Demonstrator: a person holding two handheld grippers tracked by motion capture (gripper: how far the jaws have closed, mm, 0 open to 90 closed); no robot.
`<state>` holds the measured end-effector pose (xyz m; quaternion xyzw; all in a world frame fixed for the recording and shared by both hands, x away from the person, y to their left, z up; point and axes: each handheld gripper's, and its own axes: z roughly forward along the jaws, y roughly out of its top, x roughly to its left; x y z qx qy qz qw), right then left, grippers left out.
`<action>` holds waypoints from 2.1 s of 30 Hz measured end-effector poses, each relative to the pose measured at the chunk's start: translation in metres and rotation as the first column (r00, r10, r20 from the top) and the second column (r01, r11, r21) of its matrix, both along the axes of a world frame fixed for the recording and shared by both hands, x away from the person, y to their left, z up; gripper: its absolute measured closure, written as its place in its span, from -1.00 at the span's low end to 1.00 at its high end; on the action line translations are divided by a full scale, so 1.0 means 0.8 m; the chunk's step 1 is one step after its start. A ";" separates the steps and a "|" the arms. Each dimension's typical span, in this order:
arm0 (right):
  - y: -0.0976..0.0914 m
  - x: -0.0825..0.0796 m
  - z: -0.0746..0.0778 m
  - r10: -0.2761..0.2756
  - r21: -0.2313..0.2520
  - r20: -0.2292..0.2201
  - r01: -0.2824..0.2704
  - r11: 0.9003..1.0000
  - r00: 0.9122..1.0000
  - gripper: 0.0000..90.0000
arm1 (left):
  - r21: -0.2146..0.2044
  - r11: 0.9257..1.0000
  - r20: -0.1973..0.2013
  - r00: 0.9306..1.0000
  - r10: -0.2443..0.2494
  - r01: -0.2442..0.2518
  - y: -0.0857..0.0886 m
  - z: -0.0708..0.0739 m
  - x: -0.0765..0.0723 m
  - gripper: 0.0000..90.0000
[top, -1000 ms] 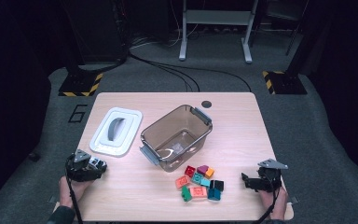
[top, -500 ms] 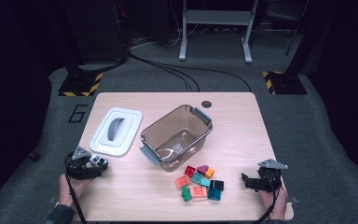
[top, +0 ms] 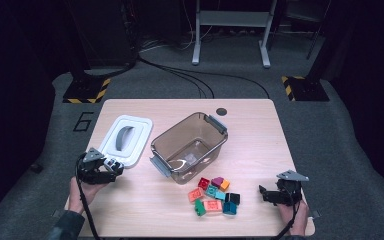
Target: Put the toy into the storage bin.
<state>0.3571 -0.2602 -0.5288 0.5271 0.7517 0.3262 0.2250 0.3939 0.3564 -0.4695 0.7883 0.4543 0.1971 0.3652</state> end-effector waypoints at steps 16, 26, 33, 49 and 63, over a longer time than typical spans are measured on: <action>0.000 0.000 0.000 0.000 0.000 0.000 0.000 1.000 1.000 -0.88 | -0.013 0.998 0.019 0.998 -0.063 0.064 -0.025 0.034 0.018 -0.43; 0.000 0.000 0.000 0.000 0.000 0.000 0.000 1.000 1.000 -0.88 | 0.000 0.994 0.041 0.994 -0.105 0.106 -0.042 0.065 0.030 -0.43; 0.000 0.000 0.000 0.001 -0.001 0.000 -0.001 1.000 1.000 -0.88 | 0.009 0.991 0.048 0.989 -0.137 0.137 -0.054 0.080 0.035 -0.43; 0.000 0.000 0.000 0.001 0.000 0.000 -0.001 1.000 1.000 -0.88 | 0.016 0.976 0.069 0.974 -0.216 0.215 -0.097 0.117 0.040 -0.43; 0.000 0.000 0.000 -0.001 0.001 -0.002 0.001 1.000 1.000 -0.88 | 0.014 0.946 0.052 0.945 -0.324 0.324 -0.162 0.121 0.042 -0.43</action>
